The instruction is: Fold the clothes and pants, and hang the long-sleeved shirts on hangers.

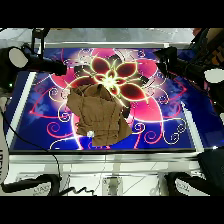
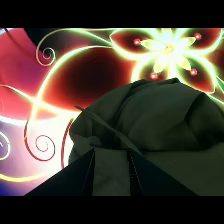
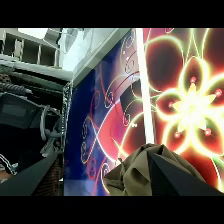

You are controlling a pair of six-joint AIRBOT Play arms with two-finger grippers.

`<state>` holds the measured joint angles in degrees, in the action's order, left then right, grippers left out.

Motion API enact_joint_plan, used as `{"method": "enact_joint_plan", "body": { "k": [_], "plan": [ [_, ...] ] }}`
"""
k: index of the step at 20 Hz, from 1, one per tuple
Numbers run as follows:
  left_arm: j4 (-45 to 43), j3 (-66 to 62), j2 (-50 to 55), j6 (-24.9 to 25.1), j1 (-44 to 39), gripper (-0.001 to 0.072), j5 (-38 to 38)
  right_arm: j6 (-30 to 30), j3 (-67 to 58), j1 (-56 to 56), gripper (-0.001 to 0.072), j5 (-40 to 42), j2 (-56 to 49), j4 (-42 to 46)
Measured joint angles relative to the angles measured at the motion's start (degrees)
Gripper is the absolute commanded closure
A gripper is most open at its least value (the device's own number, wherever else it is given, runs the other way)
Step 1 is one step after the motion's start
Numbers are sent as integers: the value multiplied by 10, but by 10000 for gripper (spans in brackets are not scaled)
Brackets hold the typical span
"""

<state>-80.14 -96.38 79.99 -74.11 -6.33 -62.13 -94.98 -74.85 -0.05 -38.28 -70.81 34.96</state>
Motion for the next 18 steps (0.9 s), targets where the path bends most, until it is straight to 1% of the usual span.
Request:
{"method": "enact_joint_plan", "body": {
  "k": [3, 5, 6, 7, 8, 9, 11, 13, 15, 17, 18],
  "plan": [
    [0, 0, 0, 0, 0, 478, 0, 23, 0, 0, 123, -26, 0, 26],
    [0, 0, 0, 0, 0, 478, 0, 68, 0, 0, 125, -89, 0, 56],
    [0, 0, 0, 0, 0, 478, 0, 101, 0, 1, 188, -138, 0, 69],
    [0, 0, 0, 0, 0, 478, 0, 132, 0, 2, 356, -186, 0, 79],
    [0, 0, 0, 0, 0, 478, 0, 166, 0, 6, 590, -242, 0, 89],
    [0, 0, 0, 0, 0, 478, 0, 197, 0, 13, 683, -293, 0, 98],
    [0, 0, 0, 0, 0, 478, 0, 247, 5, 38, 683, -374, 0, 121],
    [2, 0, 0, 0, 0, 478, 0, 276, 19, 70, 691, -414, 0, 139],
    [6, 0, 0, 0, 0, 478, 0, 293, 47, 105, 691, -415, 0, 152],
    [7, 0, 0, 0, 0, 478, 0, 303, 96, 137, 691, -398, 0, 169],
    [9, 0, 0, 0, 0, 478, 0, 305, 124, 148, 679, -386, -1, 176]
  ]
}}
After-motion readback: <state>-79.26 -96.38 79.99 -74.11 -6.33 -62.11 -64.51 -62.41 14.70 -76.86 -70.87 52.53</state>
